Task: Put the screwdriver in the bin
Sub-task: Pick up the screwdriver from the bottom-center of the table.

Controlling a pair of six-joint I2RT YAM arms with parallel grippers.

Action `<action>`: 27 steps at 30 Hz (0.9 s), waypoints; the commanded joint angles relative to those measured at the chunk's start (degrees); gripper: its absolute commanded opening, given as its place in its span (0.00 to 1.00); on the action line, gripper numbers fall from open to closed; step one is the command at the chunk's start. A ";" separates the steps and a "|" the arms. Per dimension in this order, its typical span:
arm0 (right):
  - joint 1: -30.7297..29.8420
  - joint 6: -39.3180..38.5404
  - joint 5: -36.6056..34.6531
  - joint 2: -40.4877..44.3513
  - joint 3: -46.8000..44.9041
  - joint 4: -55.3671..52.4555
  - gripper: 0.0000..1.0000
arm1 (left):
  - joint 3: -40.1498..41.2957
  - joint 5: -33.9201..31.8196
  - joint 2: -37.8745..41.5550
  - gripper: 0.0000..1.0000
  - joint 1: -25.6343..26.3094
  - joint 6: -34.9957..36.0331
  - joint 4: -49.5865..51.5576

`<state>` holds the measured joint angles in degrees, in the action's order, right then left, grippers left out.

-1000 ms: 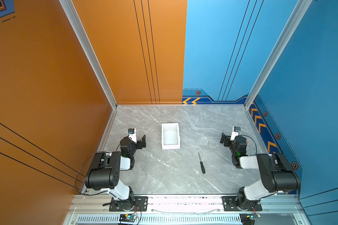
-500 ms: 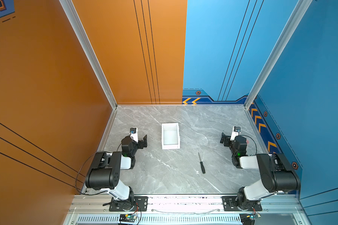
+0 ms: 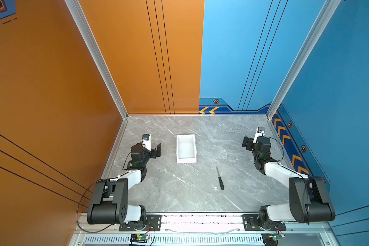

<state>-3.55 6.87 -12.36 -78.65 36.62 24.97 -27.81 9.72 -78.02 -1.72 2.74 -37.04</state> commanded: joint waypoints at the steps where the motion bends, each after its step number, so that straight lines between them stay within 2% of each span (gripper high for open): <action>1: -0.92 8.26 -2.99 4.71 3.09 -15.93 1.00 | -5.66 1.08 2.76 0.98 0.44 2.58 19.01; 5: -3.29 15.28 -7.70 9.20 10.54 -34.03 1.00 | -16.11 -0.54 4.71 0.98 1.92 5.94 41.07; 8: -8.68 16.03 -9.74 12.18 13.35 -42.68 1.00 | -23.67 -0.83 5.37 0.98 3.02 6.23 54.64; 10: -12.56 18.87 -8.68 12.24 16.09 -50.45 1.00 | -30.04 1.97 4.38 0.98 3.58 5.53 64.73; 13: -19.94 22.57 -7.61 11.34 17.85 -58.25 0.88 | -40.11 5.18 1.48 0.98 5.86 6.46 78.16; 15: -24.97 24.95 -7.71 11.29 17.42 -60.62 0.84 | -44.62 5.46 -0.10 0.98 8.09 7.94 84.42; 18: -29.74 29.32 -3.45 11.63 15.12 -61.81 0.72 | -47.07 5.62 -0.79 0.98 11.04 10.36 88.40; 20: -32.45 32.39 -2.13 12.15 13.59 -62.86 0.68 | -46.27 5.34 -0.03 0.98 12.45 11.03 88.42; 24: -38.28 35.70 -1.47 12.55 10.75 -64.37 0.71 | -44.73 4.92 0.93 0.98 14.47 9.58 88.38; 27: -40.25 36.73 0.00 10.30 9.86 -65.87 0.72 | -44.78 6.74 1.02 0.98 14.61 7.82 88.42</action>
<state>-42.52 39.75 -13.91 -67.05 47.53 -36.67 -73.12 14.04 -77.69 12.69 11.53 48.47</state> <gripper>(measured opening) 0.713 0.978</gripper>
